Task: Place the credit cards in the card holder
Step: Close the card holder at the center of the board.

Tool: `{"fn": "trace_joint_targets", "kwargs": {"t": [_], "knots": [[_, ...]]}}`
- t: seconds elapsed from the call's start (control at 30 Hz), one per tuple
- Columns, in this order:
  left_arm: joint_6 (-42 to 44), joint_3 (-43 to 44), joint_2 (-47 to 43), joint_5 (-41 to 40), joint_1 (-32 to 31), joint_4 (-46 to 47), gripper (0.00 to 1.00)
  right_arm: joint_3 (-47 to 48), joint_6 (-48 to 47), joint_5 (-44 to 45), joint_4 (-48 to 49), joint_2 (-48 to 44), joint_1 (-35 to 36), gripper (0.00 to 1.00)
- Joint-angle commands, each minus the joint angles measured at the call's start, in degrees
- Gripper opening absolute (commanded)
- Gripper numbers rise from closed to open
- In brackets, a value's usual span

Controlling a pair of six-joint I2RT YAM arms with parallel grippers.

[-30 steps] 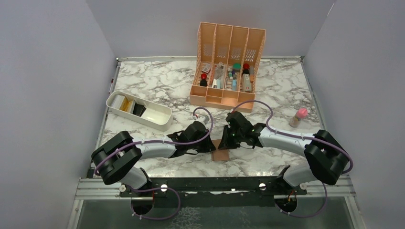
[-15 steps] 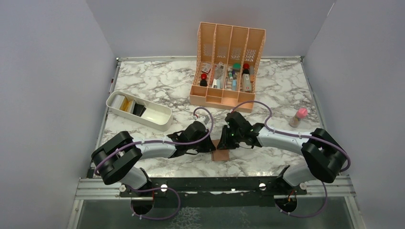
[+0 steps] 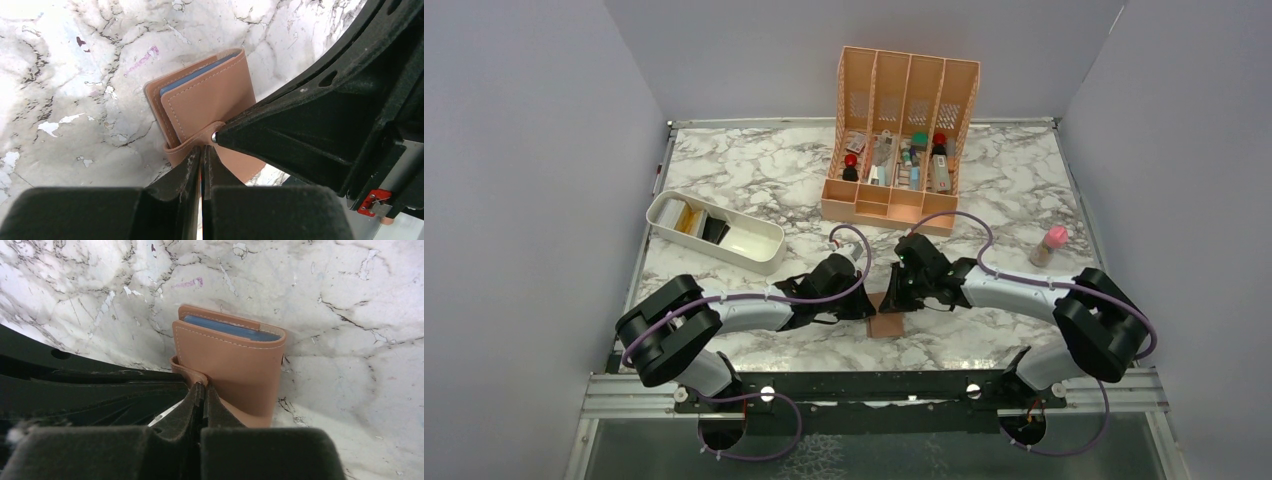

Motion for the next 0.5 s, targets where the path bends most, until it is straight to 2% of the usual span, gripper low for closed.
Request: {"fn": "trace_joint_targets", "kwargs": {"t": [0.0,0.13,0.47], "knots": [[0.62,0.30,0.09,0.94,-0.08,-0.87,0.08,-0.87,0.12,0.61,0.60,-1.11,0.48,0.01],[0.48,1.28,-1.48,0.20,-0.08,-2.14,0.15,-1.47,0.70,0.17,0.04,-2.52,0.48,0.01],[0.85,1.51,-2.58,-2.47,-0.08,-3.81,0.15,-4.67,2.27,1.15,1.01,-2.96,0.58,0.01]]}}
